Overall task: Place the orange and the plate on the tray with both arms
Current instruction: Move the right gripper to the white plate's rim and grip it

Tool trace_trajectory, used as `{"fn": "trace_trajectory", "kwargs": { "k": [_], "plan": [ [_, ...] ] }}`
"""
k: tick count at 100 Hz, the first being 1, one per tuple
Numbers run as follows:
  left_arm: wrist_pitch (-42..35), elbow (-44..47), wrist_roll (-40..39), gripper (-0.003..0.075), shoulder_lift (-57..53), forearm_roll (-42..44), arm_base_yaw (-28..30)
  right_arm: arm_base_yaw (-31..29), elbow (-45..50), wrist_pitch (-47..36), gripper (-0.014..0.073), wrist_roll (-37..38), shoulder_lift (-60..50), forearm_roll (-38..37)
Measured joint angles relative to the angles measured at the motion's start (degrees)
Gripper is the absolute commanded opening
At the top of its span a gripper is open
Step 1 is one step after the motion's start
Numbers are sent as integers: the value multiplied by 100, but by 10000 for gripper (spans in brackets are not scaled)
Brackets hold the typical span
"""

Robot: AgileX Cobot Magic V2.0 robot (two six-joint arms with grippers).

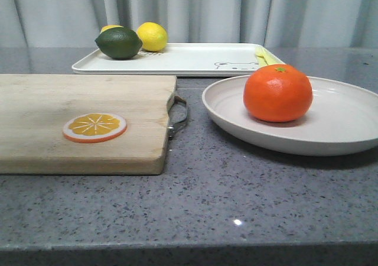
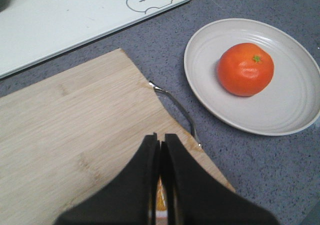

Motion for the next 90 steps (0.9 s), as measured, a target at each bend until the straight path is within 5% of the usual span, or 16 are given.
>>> {"fn": "trace_trajectory", "kwargs": {
  "k": [47,72,90],
  "plan": [
    [-897,2589,0,-19,-3319,191,346,632,-1600,1498,-52,0,2227,0],
    [-897,3029,0,-19,-4143,224,346,885,-2532,2321,293,0,3512,0],
    [-897,3063,0,-18,-4202,224,346,885,-2977,2697,351,0,4175,14]
  ]
}}
